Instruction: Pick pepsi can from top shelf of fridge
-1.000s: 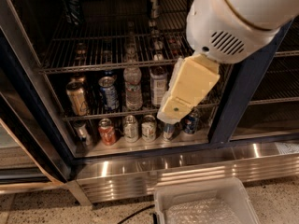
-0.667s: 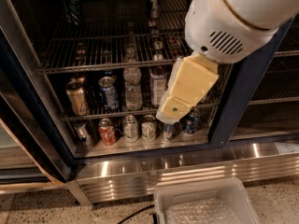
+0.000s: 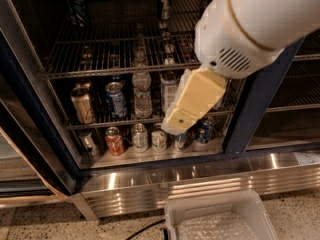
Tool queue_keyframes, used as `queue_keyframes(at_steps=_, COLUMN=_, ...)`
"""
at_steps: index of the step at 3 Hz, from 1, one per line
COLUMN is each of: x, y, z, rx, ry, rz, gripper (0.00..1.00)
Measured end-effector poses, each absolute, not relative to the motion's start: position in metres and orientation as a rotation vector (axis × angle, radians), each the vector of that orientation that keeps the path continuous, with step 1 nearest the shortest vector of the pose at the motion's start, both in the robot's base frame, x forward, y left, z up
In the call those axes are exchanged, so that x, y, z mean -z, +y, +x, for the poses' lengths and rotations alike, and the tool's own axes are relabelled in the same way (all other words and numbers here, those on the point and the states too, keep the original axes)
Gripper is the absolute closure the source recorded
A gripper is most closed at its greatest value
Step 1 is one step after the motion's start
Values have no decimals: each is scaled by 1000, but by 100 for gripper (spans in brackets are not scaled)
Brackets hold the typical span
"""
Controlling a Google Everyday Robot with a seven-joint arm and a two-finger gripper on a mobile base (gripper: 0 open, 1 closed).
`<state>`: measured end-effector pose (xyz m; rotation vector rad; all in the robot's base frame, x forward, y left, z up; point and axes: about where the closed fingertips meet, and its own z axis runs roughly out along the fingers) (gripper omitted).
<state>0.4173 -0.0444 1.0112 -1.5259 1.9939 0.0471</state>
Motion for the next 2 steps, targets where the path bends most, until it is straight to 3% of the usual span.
queue_keyframes(at_steps=2, x=-934, y=-11, z=471, rx=-293, ry=1827, rz=-1474, gripper=0)
